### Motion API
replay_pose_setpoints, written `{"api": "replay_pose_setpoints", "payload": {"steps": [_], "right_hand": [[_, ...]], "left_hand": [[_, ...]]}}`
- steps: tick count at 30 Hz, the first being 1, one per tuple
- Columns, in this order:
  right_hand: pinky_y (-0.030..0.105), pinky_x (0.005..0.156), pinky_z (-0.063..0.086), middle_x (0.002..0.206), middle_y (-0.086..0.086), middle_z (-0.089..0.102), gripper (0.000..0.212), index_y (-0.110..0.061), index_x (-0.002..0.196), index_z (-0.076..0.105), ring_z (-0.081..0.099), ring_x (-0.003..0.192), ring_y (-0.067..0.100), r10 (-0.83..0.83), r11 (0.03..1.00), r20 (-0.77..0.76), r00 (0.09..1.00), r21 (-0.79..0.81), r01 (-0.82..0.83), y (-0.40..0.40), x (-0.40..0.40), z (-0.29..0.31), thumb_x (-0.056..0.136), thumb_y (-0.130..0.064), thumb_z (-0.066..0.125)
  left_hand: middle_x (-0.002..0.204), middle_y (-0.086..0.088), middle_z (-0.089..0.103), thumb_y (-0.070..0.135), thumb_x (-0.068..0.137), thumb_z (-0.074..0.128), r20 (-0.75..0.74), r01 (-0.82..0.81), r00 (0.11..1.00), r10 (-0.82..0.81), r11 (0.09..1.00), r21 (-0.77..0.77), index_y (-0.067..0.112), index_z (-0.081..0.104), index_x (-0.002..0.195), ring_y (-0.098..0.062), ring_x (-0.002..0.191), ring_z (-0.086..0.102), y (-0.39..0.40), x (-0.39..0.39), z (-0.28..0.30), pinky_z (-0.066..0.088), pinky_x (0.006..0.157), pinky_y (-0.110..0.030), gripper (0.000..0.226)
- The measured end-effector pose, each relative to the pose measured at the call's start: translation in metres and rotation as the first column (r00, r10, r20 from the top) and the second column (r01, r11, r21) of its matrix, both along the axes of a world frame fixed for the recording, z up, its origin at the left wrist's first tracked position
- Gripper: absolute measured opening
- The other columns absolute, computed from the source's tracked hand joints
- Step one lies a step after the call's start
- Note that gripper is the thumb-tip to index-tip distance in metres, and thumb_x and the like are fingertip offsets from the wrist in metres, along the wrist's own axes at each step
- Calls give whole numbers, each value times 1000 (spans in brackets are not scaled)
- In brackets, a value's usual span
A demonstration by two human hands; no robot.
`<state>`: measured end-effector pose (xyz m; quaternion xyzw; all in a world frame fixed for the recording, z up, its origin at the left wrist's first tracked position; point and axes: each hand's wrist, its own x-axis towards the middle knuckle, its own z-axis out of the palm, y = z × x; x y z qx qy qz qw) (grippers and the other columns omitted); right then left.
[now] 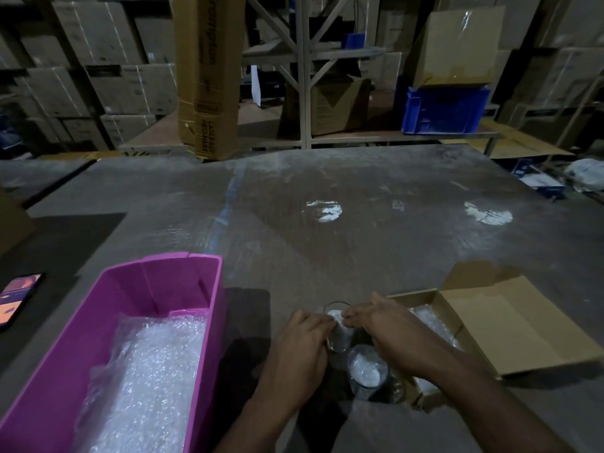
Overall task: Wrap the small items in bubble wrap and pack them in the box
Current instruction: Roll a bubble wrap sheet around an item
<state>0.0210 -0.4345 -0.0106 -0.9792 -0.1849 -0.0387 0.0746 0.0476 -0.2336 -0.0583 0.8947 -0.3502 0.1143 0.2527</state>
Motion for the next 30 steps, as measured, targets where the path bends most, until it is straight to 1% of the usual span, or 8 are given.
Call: {"api": "replay_pose_setpoints", "payload": {"steps": [4, 7, 10, 12, 14, 20, 25, 30], "right_hand": [[43, 113, 35, 150, -12, 52, 64, -28, 139, 59, 50, 133, 16, -48, 995, -145, 988, -99, 33, -3, -1, -1, 85, 5, 58], [41, 113, 35, 146, -11, 56, 59, -31, 135, 62, 49, 134, 18, -52, 998, -177, 983, -45, 44, -5, 1, -3, 87, 3, 57], [37, 105, 42, 132, -10, 66, 45, -32, 123, 68, 57, 116, 17, -36, 999, -168, 985, -29, 32, -2, 4, -3, 89, -5, 59], [38, 92, 48, 121, -10, 69, 40, -32, 117, 69, 55, 102, 16, -43, 997, -171, 984, -70, 31, 1, 5, -5, 87, -8, 59], [41, 93, 49, 118, -8, 69, 40, -31, 116, 68, 56, 103, 17, -49, 996, -185, 982, -79, 35, 3, 6, -7, 84, -9, 61], [30, 88, 48, 115, -13, 70, 40, -36, 115, 71, 57, 103, 11, -37, 998, -185, 982, 47, 47, 3, 2, 3, 84, -12, 63], [22, 98, 45, 130, -14, 66, 53, -32, 125, 70, 55, 120, 5, -150, 980, -137, 979, 112, 165, -5, -2, 6, 87, 2, 56], [30, 90, 52, 124, -11, 68, 51, -34, 122, 70, 60, 112, 10, -210, 969, -143, 967, 99, 225, -6, -8, 19, 84, -2, 60]], "left_hand": [[107, 15, 72, 19, 80, 42, 34, 0, 999, -2, 998, 66, 24, 74, 105, -10, 93, 56, -2, 1, 2, 51, 76, -22, 42], [97, 15, 72, 17, 76, 50, 13, -67, 998, 66, 993, 99, 25, 74, 95, -12, 89, 58, -8, 2, 5, 52, 68, -25, 32], [93, 12, 71, 16, 74, 57, -26, -115, 992, 120, 980, 160, 24, 73, 94, -15, 88, 59, -15, 3, 8, 53, 67, -30, 28], [100, 10, 69, 15, 78, 55, -44, -100, 993, 111, 976, 195, 24, 71, 100, -18, 95, 57, -19, 3, 10, 52, 74, -32, 28], [109, 9, 66, 14, 84, 54, -61, -81, 994, 95, 974, 210, 24, 68, 107, -19, 104, 55, -19, 2, 12, 51, 82, -34, 29], [113, 5, 72, 19, 90, 58, -163, -95, 981, 107, 992, 79, 26, 70, 113, -18, 106, 63, -9, -3, 27, 49, 88, -33, 27], [123, 16, 69, 33, 92, 64, -216, -189, 960, 178, 981, -34, 34, 66, 127, -3, 113, 62, 4, -8, 36, 47, 94, -22, 34], [121, 18, 69, 39, 93, 65, -198, -217, 959, 201, 975, -58, 33, 67, 126, 2, 110, 62, 16, -14, 48, 46, 92, -18, 33]]}}
